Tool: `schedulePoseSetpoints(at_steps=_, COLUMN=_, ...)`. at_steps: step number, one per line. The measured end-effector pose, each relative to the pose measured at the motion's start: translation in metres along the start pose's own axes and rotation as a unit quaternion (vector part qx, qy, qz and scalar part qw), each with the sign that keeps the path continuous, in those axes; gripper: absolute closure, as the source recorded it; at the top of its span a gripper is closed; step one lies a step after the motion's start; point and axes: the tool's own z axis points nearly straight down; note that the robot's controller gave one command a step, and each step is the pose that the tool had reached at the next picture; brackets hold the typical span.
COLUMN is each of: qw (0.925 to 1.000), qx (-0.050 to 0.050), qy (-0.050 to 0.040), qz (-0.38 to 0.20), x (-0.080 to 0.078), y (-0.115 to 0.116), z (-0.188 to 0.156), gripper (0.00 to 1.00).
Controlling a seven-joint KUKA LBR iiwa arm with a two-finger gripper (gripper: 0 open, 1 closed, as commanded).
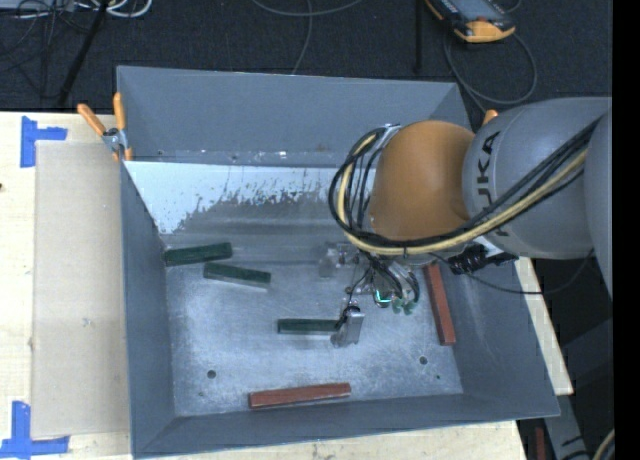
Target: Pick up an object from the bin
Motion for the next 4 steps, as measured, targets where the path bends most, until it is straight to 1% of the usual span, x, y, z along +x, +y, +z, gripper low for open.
schedulePoseSetpoints(at_steps=1, qw=1.0000, qx=0.000, qy=-0.0002, qz=-0.008, x=0.012, y=0.011, z=0.072, gripper=0.00)
schedulePoseSetpoints(at_steps=2, qw=0.9970, qx=0.000, qy=-0.0046, qz=0.078, x=0.015, y=0.013, z=0.038, gripper=0.00)
schedulePoseSetpoints(at_steps=3, qw=0.9835, qx=0.000, qy=-0.0030, qz=0.181, x=0.022, y=0.022, z=0.037, gripper=0.00)
schedulePoseSetpoints(at_steps=4, qw=0.9770, qx=0.000, qy=-0.0013, qz=0.213, x=0.030, y=0.018, z=0.070, gripper=0.00)
